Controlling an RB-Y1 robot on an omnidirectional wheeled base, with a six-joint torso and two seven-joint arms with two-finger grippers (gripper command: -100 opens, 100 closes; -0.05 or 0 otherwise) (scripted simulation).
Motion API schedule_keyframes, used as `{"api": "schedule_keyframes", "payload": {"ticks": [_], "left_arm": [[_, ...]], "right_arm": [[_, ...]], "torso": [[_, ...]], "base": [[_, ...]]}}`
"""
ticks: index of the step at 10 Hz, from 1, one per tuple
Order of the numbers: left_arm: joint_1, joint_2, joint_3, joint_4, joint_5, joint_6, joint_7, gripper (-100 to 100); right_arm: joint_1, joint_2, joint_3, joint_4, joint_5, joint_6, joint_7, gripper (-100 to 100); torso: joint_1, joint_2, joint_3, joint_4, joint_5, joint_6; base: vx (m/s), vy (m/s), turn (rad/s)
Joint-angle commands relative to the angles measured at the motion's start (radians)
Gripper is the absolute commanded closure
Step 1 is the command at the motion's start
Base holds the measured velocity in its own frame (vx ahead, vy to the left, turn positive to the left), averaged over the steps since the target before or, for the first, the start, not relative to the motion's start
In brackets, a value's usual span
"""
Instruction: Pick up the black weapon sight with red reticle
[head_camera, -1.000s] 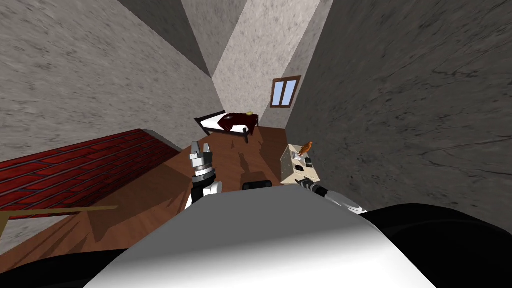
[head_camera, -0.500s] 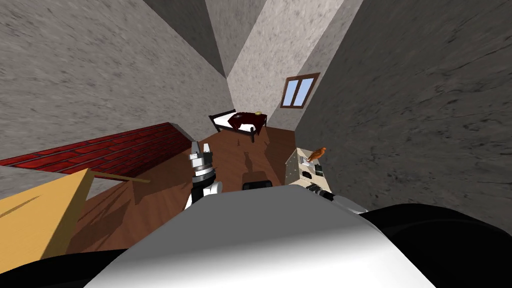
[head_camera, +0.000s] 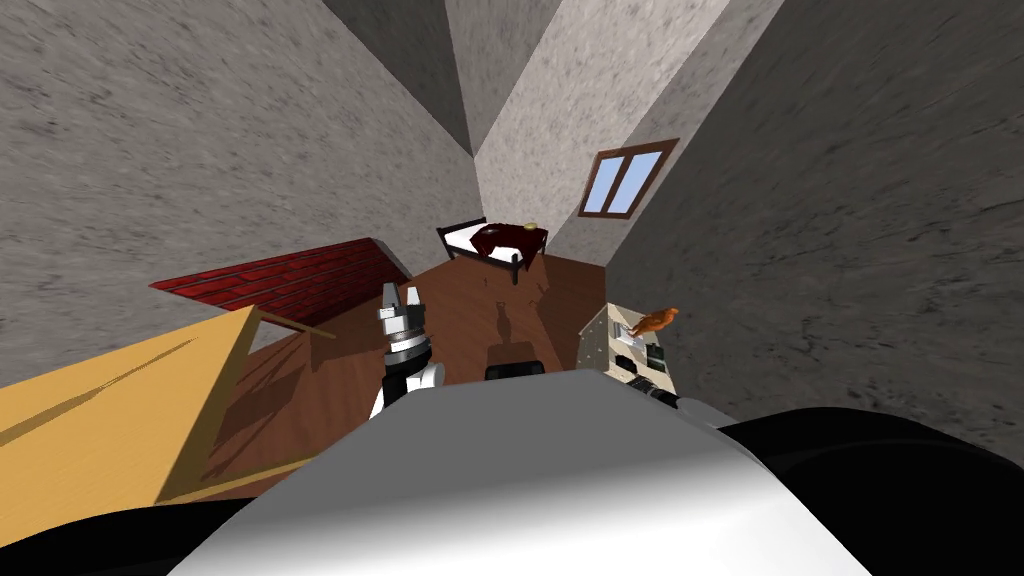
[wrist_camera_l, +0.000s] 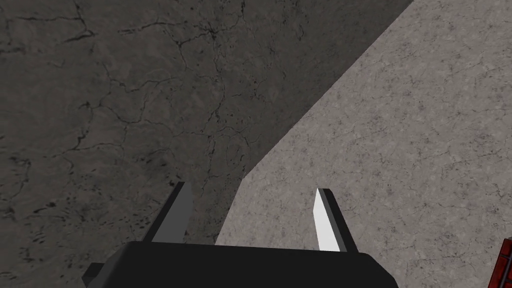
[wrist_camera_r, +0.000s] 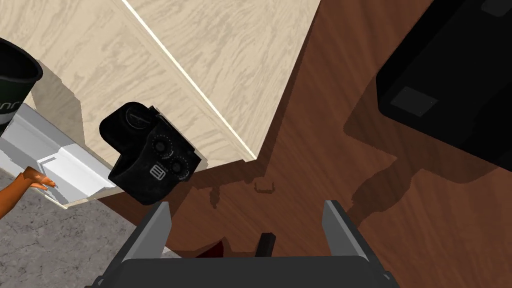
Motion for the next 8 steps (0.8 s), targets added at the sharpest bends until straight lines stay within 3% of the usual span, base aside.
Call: {"api": "schedule_keyframes", "payload": {"ticks": [1,2,4,5,8], "left_arm": [[0.0,0.0,0.0,0.0,0.0,0.0,0.0,0],[0.0,0.0,0.0,0.0,0.0,0.0,0.0,0],[0.0,0.0,0.0,0.0,0.0,0.0,0.0,0],[0.0,0.0,0.0,0.0,0.0,0.0,0.0,0],[0.0,0.0,0.0,0.0,0.0,0.0,0.0,0]], "right_arm": [[0.005,-0.011,0.016,0.036,0.043,0.003,-0.001,-100],[0.004,-0.022,0.028,0.07,0.075,0.002,-0.006,-100],[0.004,-0.022,0.028,0.07,0.078,0.002,-0.006,-100],[0.002,-0.032,0.039,0.101,0.109,0.001,-0.011,-100],[-0.001,-0.051,0.069,0.179,0.188,-0.007,-0.026,-100]], "torso": [[0.0,0.0,0.0,0.0,0.0,0.0],[0.0,0.0,0.0,0.0,0.0,-0.001],[-0.002,0.0,0.0,0.0,0.0,0.0],[0.0,0.0,0.0,0.0,0.0,0.0],[-0.003,-0.001,0.0,0.0,0.0,-0.001]], "base": [[-0.004,-0.03,0.293],[0.001,-0.053,0.43],[0.001,-0.037,0.076],[-0.003,-0.014,0.212],[-0.005,-0.063,0.395]]}}
